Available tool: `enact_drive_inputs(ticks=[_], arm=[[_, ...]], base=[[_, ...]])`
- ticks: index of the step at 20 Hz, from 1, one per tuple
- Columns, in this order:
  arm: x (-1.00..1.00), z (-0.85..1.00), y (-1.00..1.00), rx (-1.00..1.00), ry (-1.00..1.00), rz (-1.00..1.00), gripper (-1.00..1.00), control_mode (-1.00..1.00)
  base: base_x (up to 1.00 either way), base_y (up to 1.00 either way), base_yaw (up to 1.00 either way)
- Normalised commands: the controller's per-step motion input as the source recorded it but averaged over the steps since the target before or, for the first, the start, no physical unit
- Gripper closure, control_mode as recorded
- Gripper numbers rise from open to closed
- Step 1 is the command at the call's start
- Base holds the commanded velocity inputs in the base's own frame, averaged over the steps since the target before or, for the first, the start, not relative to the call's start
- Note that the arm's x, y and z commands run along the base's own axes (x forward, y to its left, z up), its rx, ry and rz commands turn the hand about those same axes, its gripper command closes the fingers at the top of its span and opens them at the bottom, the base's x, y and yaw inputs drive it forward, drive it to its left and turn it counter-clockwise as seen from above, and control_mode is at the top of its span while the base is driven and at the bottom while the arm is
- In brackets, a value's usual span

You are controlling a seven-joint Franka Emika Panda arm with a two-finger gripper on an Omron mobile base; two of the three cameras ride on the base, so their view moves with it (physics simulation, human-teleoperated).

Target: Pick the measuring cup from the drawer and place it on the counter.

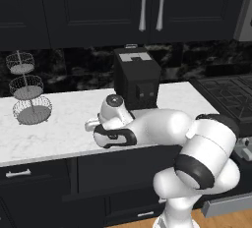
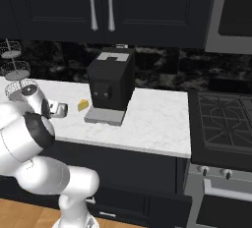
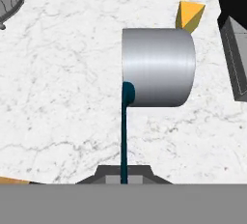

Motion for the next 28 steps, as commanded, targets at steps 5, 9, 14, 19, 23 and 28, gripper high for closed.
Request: enact_drive_inputs(ticks=[5,9,14,19,23,28], arm=[[0.04,-0.49,0.36,-0.05,0.05,0.02,1.0,-1.0],[0.07,-0.21,0.15,0.0,0.03,0.02,1.0,-1.0],[0.28,-0.11,0.05,0.0,0.08,0.03,1.0,-1.0],[0.41,-0.19,0.0,0.0,0.08,0.07,1.0,-1.0],[0.04,-0.07,0.0,0.0,0.03,0.0,-1.0,-1.0],[-0.04,0.07,0.0,-0.03,0.0,0.0,-1.0,-1.0]], base=[[0.0,0.0,0.0],[0.0,0.0,0.0],[0.0,0.0,0.0],[0.0,0.0,0.0],[0.0,0.0,0.0],[0.0,0.0,0.0]])
